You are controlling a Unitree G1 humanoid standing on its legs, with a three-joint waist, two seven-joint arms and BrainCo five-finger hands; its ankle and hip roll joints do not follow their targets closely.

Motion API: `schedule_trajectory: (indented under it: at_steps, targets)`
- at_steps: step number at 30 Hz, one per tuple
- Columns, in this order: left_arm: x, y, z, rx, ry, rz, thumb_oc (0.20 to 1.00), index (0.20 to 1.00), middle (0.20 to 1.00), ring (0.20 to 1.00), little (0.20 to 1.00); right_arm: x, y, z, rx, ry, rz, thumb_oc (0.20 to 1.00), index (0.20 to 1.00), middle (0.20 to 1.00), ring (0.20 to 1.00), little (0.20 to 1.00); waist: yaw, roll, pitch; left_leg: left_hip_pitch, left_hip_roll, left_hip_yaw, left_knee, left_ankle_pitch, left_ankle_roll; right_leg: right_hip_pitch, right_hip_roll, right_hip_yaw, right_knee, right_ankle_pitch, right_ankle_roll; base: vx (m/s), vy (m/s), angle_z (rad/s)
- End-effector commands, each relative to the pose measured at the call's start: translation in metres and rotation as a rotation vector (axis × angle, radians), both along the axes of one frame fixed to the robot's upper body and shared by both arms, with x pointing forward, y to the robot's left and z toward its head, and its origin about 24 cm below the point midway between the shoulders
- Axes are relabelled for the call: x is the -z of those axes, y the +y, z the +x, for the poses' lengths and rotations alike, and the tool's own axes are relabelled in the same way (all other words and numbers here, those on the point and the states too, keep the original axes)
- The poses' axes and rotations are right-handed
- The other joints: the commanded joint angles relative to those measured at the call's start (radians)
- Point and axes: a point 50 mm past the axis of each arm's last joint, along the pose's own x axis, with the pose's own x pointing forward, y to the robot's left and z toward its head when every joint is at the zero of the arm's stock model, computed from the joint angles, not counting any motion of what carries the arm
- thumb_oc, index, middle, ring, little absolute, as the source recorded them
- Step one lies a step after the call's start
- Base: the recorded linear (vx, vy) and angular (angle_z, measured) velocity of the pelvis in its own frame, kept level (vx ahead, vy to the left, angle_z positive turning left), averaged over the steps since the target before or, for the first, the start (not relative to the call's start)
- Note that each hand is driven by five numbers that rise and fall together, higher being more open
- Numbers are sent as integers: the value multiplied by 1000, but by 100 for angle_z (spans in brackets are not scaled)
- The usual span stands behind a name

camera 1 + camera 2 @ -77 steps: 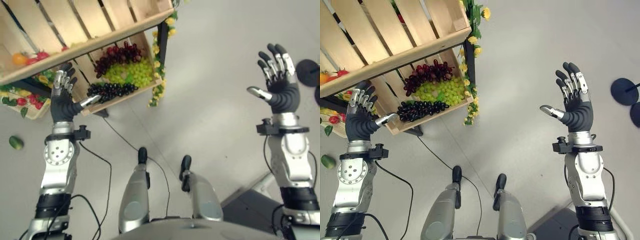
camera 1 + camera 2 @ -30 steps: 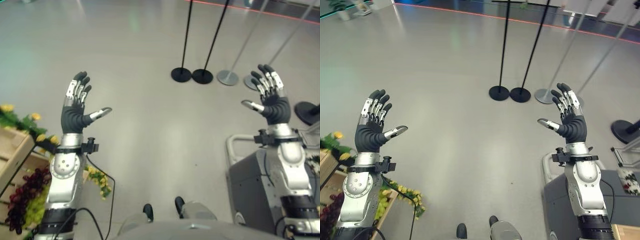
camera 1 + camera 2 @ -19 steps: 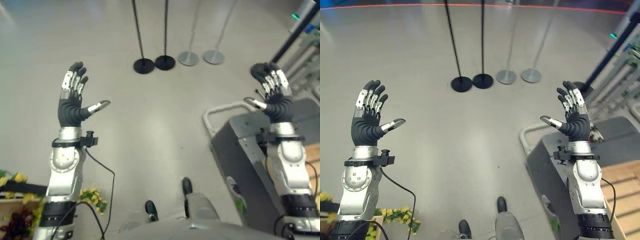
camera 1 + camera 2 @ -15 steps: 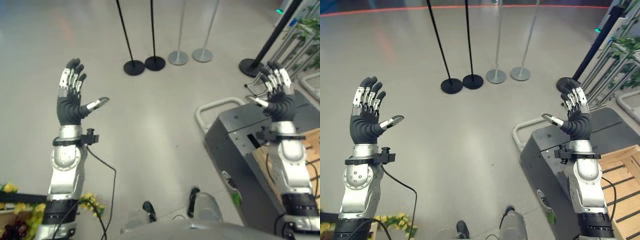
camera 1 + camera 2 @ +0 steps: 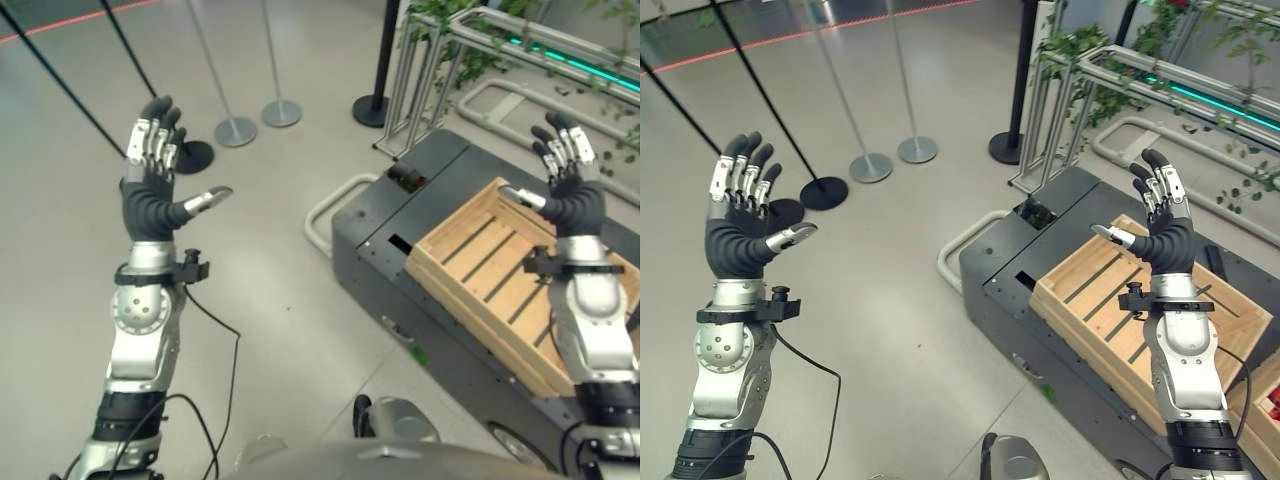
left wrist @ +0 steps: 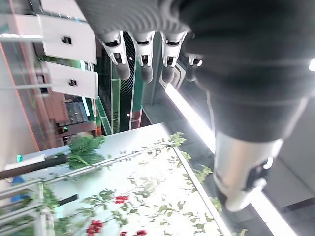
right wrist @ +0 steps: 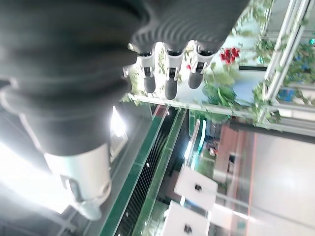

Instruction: Pick up the fruits from the basket on one side to the basket on the other side

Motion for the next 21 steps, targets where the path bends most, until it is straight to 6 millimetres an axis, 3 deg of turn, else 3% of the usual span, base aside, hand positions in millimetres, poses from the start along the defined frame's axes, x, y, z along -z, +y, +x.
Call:
schedule_trajectory:
  at_steps: [1,2,5,6,9,12,14,17,18,21]
  targets:
    - [-7,-2,-4,-3,-52,27,1000,1000,1000,1000,1000,-38,6,-3,-40,-201,-3,1000,1000,1000,1000,1000,12,-25,8,-76,-146,-129,0,26,52,85,6,102,-140,54,103,75,-25,-111]
    - [-7,-2,-4,-13,-53,32,1000,1000,1000,1000,1000,-37,6,-2,-40,-196,2,1000,1000,1000,1000,1000,20,-24,12,-110,-178,-177,-34,5,60,95,9,123,-138,50,109,44,2,-114]
    - [-6,0,-5,-34,-53,44,1000,1000,1000,1000,1000,-35,6,-2,-48,-188,1,1000,1000,1000,1000,1000,18,-26,6,-135,-184,-220,-129,12,72,95,12,155,-149,55,118,98,44,-66]
    - [-5,0,-4,-45,-49,49,1000,1000,1000,1000,1000,-34,7,0,-49,-179,-8,1000,1000,1000,1000,1000,32,-21,9,-170,-230,-328,-253,26,70,101,23,198,-155,53,127,130,91,-50]
    - [-1,4,-5,-88,-39,64,1000,1000,1000,1000,1000,-28,13,8,-69,-152,-1,1000,1000,1000,1000,1000,61,-2,12,-210,-299,-557,-416,131,27,106,74,312,-137,39,132,210,93,-107]
    - [-1,5,-5,-92,-44,64,1000,1000,1000,1000,1000,-29,13,7,-72,-152,-8,1000,1000,1000,1000,1000,56,3,6,-222,-296,-561,-457,155,19,110,84,344,-126,25,130,185,107,-129]
    - [-3,4,-3,-87,-54,71,1000,1000,1000,1000,1000,-30,15,8,-84,-152,-14,1000,1000,1000,1000,1000,54,5,-5,-211,-302,-552,-450,134,28,110,83,376,-114,8,137,164,166,-70]
    - [-4,1,-1,-86,-60,94,1000,1000,1000,1000,1000,-30,16,8,-83,-150,-17,1000,1000,1000,1000,1000,45,4,-20,-182,-296,-522,-459,115,37,120,61,394,-123,-2,151,134,197,-87]
    - [-5,0,0,-93,-64,120,1000,1000,1000,1000,1000,-29,17,8,-81,-148,-17,1000,1000,1000,1000,1000,39,1,-34,-168,-303,-485,-446,91,53,128,29,403,-125,-10,174,166,236,-62]
    - [-6,0,0,-90,-66,115,1000,1000,1000,1000,1000,-27,16,7,-69,-142,-15,1000,1000,1000,1000,1000,37,-6,-48,-155,-307,-439,-437,65,70,128,-3,416,-113,-12,201,133,255,-44]
